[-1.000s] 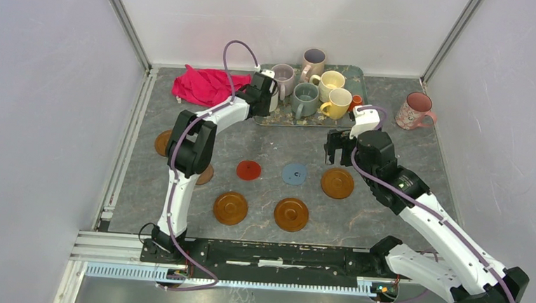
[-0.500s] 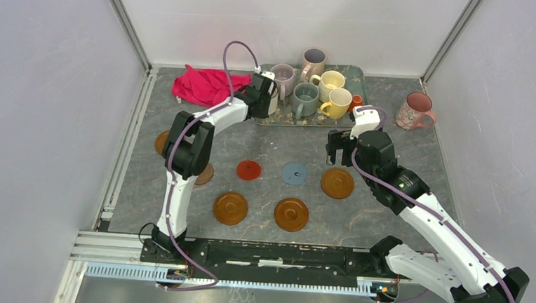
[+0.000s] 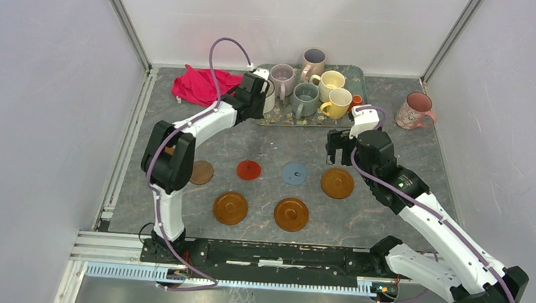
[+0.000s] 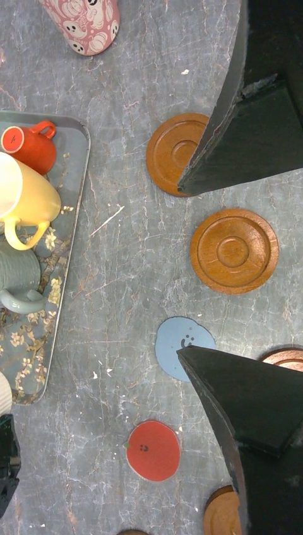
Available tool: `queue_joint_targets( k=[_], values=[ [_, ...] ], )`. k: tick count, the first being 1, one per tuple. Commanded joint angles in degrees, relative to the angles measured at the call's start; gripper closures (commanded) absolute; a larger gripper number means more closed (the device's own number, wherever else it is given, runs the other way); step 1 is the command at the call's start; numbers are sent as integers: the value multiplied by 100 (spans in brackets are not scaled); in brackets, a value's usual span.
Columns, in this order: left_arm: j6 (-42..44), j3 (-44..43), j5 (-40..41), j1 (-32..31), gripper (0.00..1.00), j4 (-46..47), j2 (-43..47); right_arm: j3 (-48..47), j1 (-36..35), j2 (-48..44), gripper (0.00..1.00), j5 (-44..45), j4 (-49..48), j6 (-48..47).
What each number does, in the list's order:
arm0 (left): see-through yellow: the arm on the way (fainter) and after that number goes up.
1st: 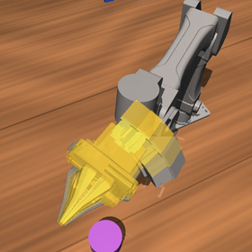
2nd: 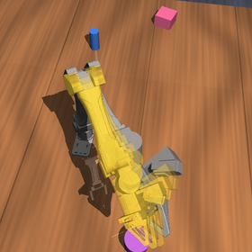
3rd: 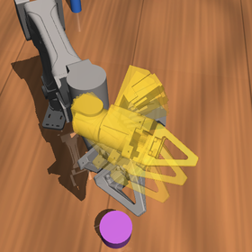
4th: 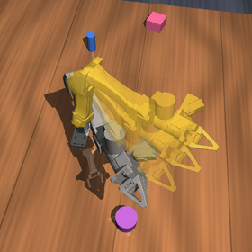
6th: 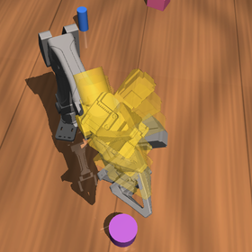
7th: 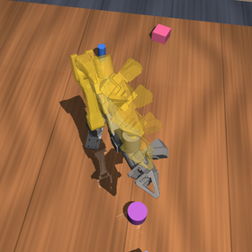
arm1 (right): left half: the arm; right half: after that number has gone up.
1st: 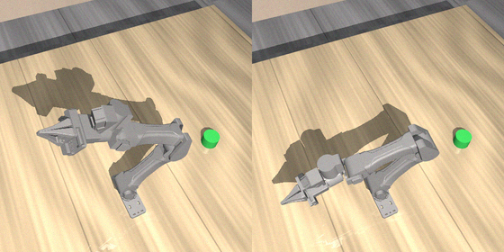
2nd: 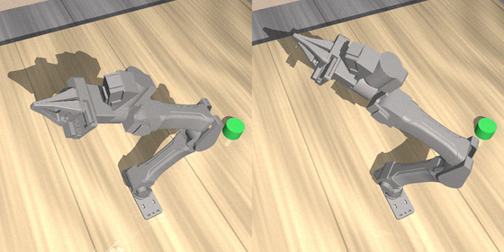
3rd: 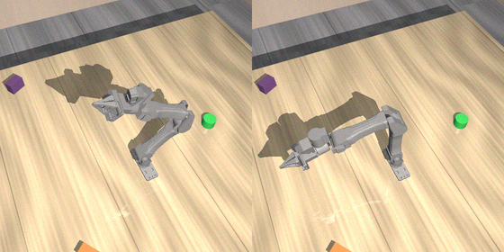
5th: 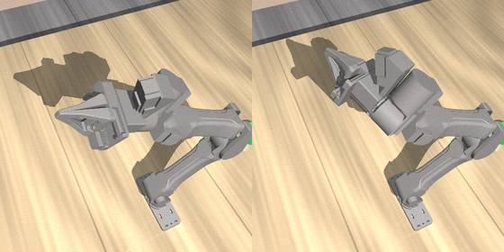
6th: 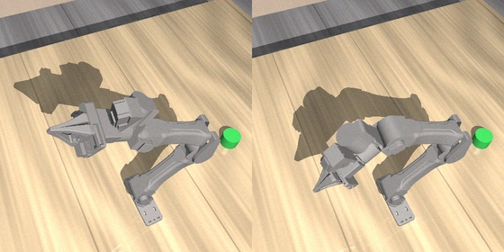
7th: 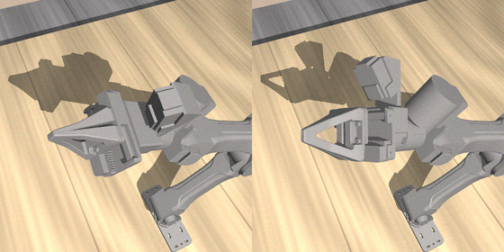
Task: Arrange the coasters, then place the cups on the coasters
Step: Pick up the cup from the tray, then place the cup on the coaster.
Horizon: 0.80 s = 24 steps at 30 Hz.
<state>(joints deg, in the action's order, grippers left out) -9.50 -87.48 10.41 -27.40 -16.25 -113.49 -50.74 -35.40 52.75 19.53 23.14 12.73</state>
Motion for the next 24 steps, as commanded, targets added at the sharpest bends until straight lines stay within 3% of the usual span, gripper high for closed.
queue_joint_targets(
  k=[1, 13, 24],
  values=[
    [-56, 274, 268, -11, 98, 753, 827, -33, 8, 35, 2, 11, -294, -113],
    [-978, 1694, 1981, 51, 98, 619, 2089, 160, 1, 35, 2, -283, -500, -200],
    [-1880, 3067, 2839, 836, 98, 475, 3261, 343, 3, 49, 2, -666, -482, -258]
  ],
)
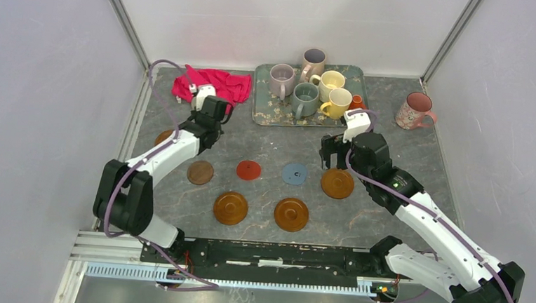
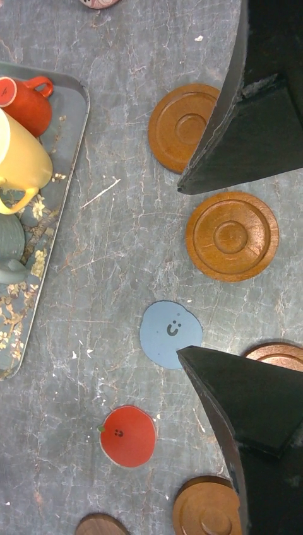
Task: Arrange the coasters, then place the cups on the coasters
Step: Place the cup on the coaster.
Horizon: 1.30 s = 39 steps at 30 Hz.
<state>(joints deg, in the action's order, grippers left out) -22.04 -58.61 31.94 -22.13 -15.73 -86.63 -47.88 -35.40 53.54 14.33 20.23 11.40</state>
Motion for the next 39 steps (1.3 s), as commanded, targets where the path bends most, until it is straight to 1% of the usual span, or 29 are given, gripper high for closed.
queue_joint_targets(
  k=[1, 7, 11, 17, 30, 39],
  values=[
    [-699, 275, 704, 423, 98, 410, 683, 67, 4, -49, 2, -166, -190, -129],
    [-1067, 601, 689, 1020, 98, 263, 910, 120, -37, -44, 2, -347, -244, -120],
    [-1178, 602, 632, 1357, 98, 110, 795, 129, -97, -38, 2, -334, -266, -137],
    [-1312, 697, 382, 1783, 98, 185, 566, 121, -215, -54, 2, -205, -256, -193],
    [-1412, 650, 255, 2008, 98, 82, 44, 130, -378, -73, 2, 22, -256, -277],
    [-1417, 745, 133, 2158, 98, 134, -114, 147, -467, -102, 2, 158, -258, -320]
  ],
)
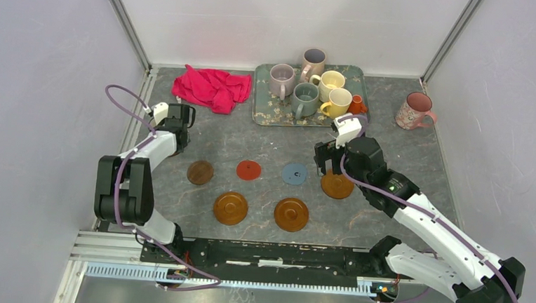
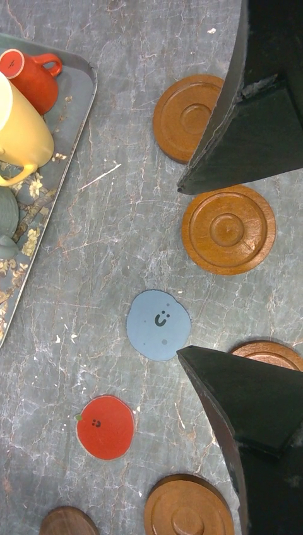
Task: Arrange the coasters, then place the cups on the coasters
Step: Place the cup on the coaster.
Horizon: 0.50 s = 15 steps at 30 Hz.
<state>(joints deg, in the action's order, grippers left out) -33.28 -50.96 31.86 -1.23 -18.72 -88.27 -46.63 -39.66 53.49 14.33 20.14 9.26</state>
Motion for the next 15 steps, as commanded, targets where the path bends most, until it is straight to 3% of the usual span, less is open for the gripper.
queue_joint_targets(
  k=[1, 12, 15],
  values=[
    [-287, -24, 131, 75, 98, 450, 33, 15, -51, -93, 2, 167, -256, -112],
    [-371, 24, 66, 115, 98, 374, -85, 9, -95, -29, 2, 176, -249, -134],
    [-366, 64, 25, 115, 90, 395, -77, 5, -107, -23, 2, 176, -242, -143]
  ],
)
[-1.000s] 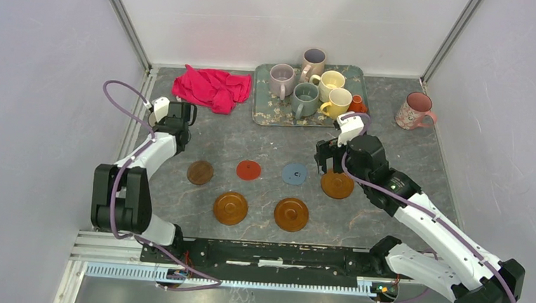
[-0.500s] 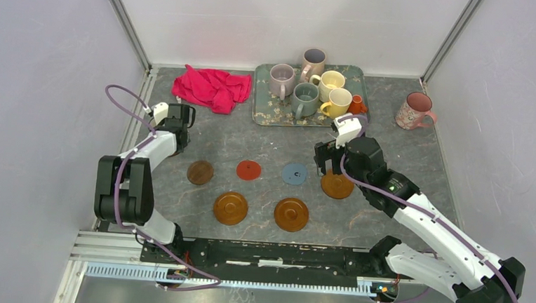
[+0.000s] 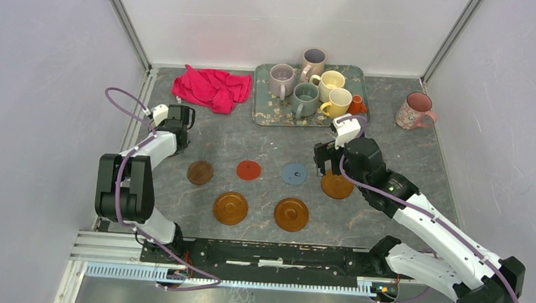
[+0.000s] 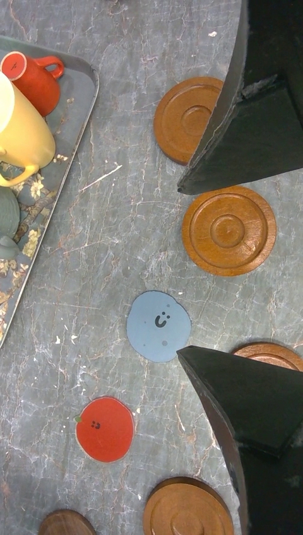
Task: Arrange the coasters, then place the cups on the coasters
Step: Place the cup on the coaster.
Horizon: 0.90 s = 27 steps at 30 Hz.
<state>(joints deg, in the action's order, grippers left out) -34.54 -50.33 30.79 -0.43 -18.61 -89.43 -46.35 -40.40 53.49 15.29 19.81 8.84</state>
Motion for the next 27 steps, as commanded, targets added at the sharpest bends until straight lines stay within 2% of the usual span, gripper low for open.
queue_joint_targets(
  k=[1, 8, 15, 27],
  values=[
    [-237, 5, 128, 34, 87, 384, 39, -30, -32, -21, 2, 75, -207, -102],
    [-284, 5, 129, 34, 62, 299, 63, -41, -41, -12, 2, 72, -197, -110],
    [-332, -1, 106, 34, 48, 186, 197, -41, -54, -11, 2, 65, -201, -109],
    [-448, 14, -152, 34, 10, -204, 830, -32, -54, -39, 2, 23, -208, -122]
  ],
)
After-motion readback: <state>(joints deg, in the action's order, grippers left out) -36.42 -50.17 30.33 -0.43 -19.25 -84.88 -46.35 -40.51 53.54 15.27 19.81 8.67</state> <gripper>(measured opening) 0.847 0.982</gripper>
